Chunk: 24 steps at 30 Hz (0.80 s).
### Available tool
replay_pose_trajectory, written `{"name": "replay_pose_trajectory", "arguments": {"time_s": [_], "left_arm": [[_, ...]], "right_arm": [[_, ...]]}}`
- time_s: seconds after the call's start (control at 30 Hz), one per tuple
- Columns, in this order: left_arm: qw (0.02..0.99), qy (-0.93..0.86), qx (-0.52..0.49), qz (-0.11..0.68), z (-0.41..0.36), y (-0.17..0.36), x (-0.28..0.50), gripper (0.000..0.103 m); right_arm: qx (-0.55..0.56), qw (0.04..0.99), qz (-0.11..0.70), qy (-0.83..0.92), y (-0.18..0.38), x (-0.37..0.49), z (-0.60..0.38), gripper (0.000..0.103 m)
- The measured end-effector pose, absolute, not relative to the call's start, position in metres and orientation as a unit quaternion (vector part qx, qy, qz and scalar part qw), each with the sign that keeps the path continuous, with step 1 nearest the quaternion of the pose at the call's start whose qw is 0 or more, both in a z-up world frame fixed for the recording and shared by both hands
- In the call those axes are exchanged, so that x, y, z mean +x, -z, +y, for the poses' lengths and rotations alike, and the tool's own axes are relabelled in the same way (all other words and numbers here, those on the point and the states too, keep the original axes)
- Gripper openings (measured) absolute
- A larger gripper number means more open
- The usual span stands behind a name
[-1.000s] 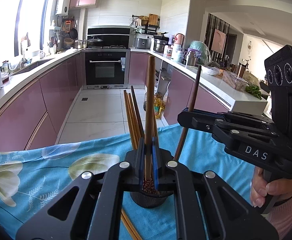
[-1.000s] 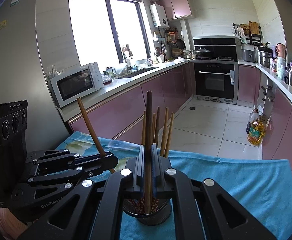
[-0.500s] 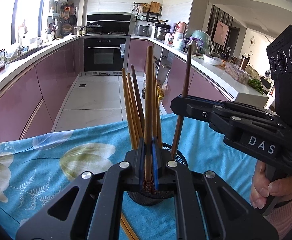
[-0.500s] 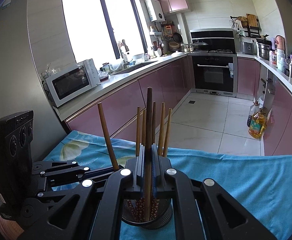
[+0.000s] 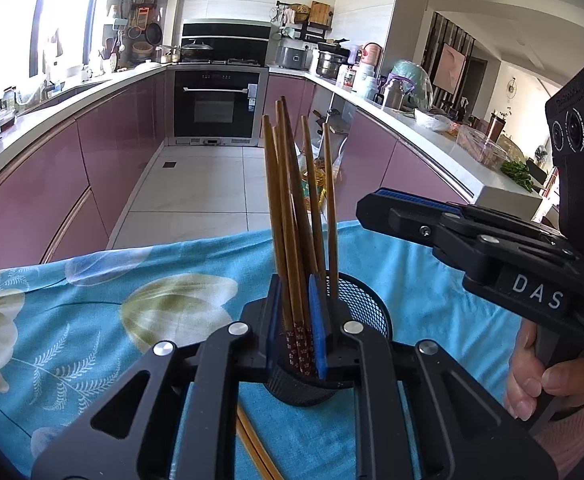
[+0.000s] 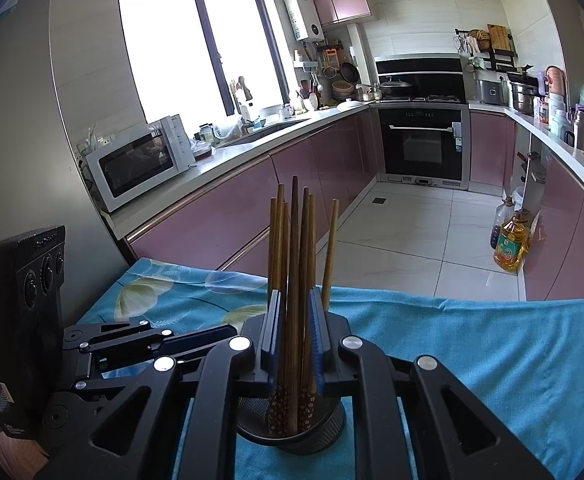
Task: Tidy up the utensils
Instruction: 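Open both tools and withdraw them toward the last chopstick pair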
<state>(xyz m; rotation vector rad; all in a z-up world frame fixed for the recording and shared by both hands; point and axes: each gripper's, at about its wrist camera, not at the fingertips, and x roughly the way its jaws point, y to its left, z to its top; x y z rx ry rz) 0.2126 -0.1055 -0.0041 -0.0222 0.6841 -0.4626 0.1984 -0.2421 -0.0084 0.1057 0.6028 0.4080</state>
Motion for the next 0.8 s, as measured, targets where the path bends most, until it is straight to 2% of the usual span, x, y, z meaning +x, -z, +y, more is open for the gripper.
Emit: {"name": "replay_pose_trajectory", "arguments": {"time_s": [0.13, 0.2, 0.3, 0.37, 0.47, 0.6, 0.67, 0.77, 0.8], "left_arm": [[0.924, 0.21, -0.008, 0.319, -0.099, 0.004, 0.201, 0.025], [0.929, 0.202, -0.003, 0.309, -0.096, 0.003, 0.191, 0.034], [0.936, 0.19, 0.002, 0.297, -0.09, -0.001, 0.175, 0.041], [0.939, 0.183, 0.002, 0.292, -0.086, -0.002, 0.165, 0.047], [0.943, 0.169, 0.006, 0.285, -0.079, -0.002, 0.153, 0.056], [0.947, 0.151, 0.008, 0.283, -0.069, 0.001, 0.136, 0.075], [0.948, 0.144, 0.011, 0.283, -0.063, 0.004, 0.127, 0.078], [0.949, 0.128, 0.009, 0.286, -0.052, 0.013, 0.114, 0.089], [0.949, 0.124, 0.008, 0.289, -0.047, 0.017, 0.11, 0.089]], "right_arm": [[0.054, 0.933, 0.29, -0.206, 0.01, 0.188, -0.245, 0.024], [0.055, 0.932, 0.288, -0.211, 0.011, 0.181, -0.246, 0.028], [0.052, 0.931, 0.284, -0.222, 0.011, 0.168, -0.245, 0.033], [0.049, 0.932, 0.28, -0.227, 0.011, 0.158, -0.243, 0.044], [0.044, 0.929, 0.277, -0.241, 0.013, 0.145, -0.239, 0.048], [0.042, 0.924, 0.283, -0.252, 0.021, 0.131, -0.234, 0.054], [0.041, 0.919, 0.295, -0.258, 0.03, 0.126, -0.23, 0.06], [0.028, 0.912, 0.316, -0.259, 0.048, 0.119, -0.221, 0.064], [0.024, 0.91, 0.325, -0.258, 0.055, 0.117, -0.218, 0.064]]}}
